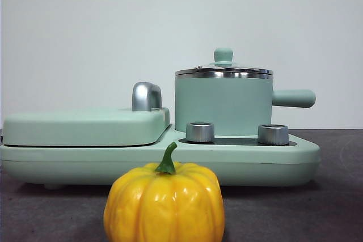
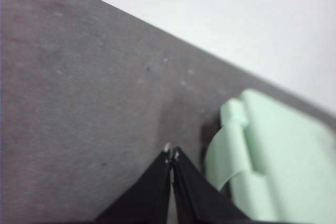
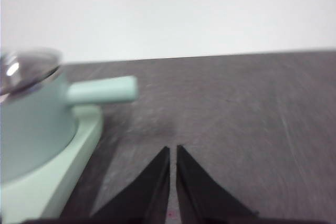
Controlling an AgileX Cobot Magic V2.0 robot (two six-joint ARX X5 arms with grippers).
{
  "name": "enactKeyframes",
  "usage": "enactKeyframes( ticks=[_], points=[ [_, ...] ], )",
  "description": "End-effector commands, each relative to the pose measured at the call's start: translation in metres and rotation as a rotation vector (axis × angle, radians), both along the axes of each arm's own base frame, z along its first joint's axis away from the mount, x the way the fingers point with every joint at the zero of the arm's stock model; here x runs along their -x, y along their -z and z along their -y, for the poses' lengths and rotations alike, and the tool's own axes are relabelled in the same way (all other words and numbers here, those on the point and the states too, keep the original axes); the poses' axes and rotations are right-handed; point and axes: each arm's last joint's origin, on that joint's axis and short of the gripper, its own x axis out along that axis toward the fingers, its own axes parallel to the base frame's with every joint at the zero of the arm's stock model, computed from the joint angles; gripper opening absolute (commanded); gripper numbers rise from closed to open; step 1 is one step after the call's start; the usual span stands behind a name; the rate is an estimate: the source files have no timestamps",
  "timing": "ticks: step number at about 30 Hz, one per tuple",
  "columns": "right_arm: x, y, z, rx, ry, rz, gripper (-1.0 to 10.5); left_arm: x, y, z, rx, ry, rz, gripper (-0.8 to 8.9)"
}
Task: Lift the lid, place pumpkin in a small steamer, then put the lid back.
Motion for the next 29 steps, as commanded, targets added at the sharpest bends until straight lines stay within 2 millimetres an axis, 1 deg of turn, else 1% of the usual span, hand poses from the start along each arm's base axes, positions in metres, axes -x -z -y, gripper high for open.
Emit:
enactKeyframes(
  ticks=[1,6,14,19,22,24,29],
  points=[
    [0.0,0.0,0.002,-0.176,0.065,0.005,0.2,-0.002,0.002,0.0,0.145,-0.016,0.033,0.07],
    [0.001,-0.008,0.002,-0.189,0.075,0.035,0.1,-0.001,-0.011,0.0,0.145,-0.007,0.146,0.07],
    [0.007,-0.032,0.003,-0.182,0.078,0.02,0.1,-0.002,-0.024,0.0,0.203,-0.011,0.131,0.09],
    [0.011,-0.059,0.003,-0.17,0.076,-0.014,0.1,0.002,-0.051,0.0,0.187,-0.002,0.106,0.1],
    [0.011,-0.079,0.002,-0.143,0.055,-0.026,0.1,0.003,-0.07,0.002,0.098,0.046,0.043,0.1],
    [0.01,-0.092,0.001,-0.088,0.005,-0.036,0.1,0.003,-0.082,0.002,0.054,0.059,-0.023,0.1],
    [0.002,-0.115,-0.003,0.025,-0.094,-0.095,0.1,-0.005,-0.113,0.004,-0.092,0.155,-0.092,0.09]
  ],
)
